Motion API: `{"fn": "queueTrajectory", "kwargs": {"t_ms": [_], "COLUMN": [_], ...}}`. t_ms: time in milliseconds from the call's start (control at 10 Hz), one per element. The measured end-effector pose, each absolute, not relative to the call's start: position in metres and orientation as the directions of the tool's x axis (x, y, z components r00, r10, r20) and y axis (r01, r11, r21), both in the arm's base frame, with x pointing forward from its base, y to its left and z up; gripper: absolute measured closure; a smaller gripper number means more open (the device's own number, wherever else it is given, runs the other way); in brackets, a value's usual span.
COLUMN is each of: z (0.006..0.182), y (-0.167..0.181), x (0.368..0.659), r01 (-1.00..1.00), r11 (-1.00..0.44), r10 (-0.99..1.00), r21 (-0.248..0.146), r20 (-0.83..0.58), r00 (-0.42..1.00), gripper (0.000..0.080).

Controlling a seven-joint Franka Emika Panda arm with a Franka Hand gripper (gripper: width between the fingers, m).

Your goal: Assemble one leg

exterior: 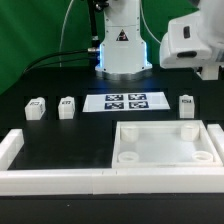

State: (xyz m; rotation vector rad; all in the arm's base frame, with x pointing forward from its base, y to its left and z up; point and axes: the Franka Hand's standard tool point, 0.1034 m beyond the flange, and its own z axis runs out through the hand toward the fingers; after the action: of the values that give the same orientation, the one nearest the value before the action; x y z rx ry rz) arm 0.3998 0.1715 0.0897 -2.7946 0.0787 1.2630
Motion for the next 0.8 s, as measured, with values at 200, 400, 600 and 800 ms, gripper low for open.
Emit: {"fn": "queueTrajectory", "kwargs": {"t_ms": [200,400,600,800], "z": [0.091,0.091,0.09,0.099], "y": [0.174,0.176,0.173,0.164], "x": [0.409,0.413,0.423,0.443], "r01": [-0.088,-0.089,-0.055,-0.029], "r11": [-0.994,-0.993,-0.993,-0.991], "r10": [-0.034,-0.049,-0.028,-0.025], "r21": [-0.061,-0.078,-0.107,-0.129], "r20": [-0.597,-0.409,-0.242,-0.035], "r00": [0.801,0.911,0.97,0.999], "gripper": [0.0506,0.0506,0.0506,0.0506]}}
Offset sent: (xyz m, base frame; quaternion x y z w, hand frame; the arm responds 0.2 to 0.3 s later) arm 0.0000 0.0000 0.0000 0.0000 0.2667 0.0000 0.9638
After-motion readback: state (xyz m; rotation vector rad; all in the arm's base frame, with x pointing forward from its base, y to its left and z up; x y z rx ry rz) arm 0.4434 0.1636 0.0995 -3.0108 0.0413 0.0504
